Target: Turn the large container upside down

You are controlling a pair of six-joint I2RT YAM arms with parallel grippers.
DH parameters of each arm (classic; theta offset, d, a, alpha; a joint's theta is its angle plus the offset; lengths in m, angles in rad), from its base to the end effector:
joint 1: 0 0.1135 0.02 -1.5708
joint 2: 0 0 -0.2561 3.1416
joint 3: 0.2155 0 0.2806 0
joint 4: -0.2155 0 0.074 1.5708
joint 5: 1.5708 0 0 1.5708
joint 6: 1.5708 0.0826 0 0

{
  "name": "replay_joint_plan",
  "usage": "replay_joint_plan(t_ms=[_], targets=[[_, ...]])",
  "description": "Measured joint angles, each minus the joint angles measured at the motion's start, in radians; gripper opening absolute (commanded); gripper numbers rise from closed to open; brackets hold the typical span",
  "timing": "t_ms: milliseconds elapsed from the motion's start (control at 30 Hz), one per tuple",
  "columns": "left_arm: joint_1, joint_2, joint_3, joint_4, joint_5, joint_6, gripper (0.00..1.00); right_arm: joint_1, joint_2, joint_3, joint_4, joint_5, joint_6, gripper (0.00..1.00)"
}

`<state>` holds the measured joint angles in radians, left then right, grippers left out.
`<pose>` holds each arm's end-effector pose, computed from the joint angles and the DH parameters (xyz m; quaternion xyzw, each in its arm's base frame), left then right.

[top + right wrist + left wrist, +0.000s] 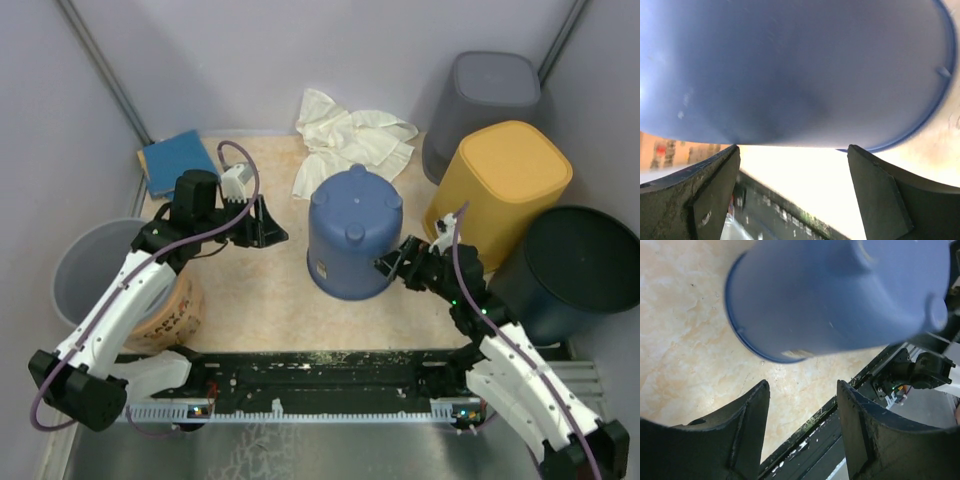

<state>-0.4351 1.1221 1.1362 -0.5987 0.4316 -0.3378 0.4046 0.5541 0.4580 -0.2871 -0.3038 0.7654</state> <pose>0.2633 -0.1605 0.3259 0.1431 0.8545 -0.3490 0.3572 0.1949 0.1103 0.2245 0.0637 0.8212 0.4100 0.3918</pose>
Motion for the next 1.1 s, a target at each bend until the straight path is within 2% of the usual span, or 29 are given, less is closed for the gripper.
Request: replay_joint_plan(t_ms=[167, 233, 333, 467, 633, 900, 1000, 1100], targets=[[-0.001, 0.003, -0.010, 0.036, 0.005, -0.025, 0.61, 0.012, 0.303, 0.052, 0.182, 0.278, 0.109, 0.88], [-0.001, 0.010, -0.025, 0.063, 0.007, -0.044, 0.61, 0.012, 0.417, 0.117, 0.198, 0.340, 0.117, 0.88], [-0.002, 0.035, -0.064, 0.124, 0.006, -0.086, 0.56, 0.012, 0.465, 0.190, 0.219, 0.366, 0.097, 0.88], [-0.002, 0.126, -0.088, 0.205, -0.007, -0.135, 0.55, 0.012, 0.378, 0.241, 0.218, 0.367, -0.002, 0.91], [-0.010, 0.320, -0.040, 0.351, 0.016, -0.201, 0.55, 0.012, 0.150, 0.340, 0.042, 0.387, -0.187, 0.92], [-0.094, 0.760, 0.390, 0.517, 0.062, -0.285, 0.59, 0.012, -0.042, 0.539, -0.197, 0.439, -0.330, 0.92], [-0.103, 0.890, 0.558, 0.501, 0.057, -0.276, 0.62, 0.012, -0.064, 0.546, -0.273, 0.453, -0.348, 0.92], [-0.101, 0.965, 0.694, 0.423, 0.033, -0.225, 0.71, 0.012, -0.065, 0.547, -0.348, 0.460, -0.360, 0.92]])
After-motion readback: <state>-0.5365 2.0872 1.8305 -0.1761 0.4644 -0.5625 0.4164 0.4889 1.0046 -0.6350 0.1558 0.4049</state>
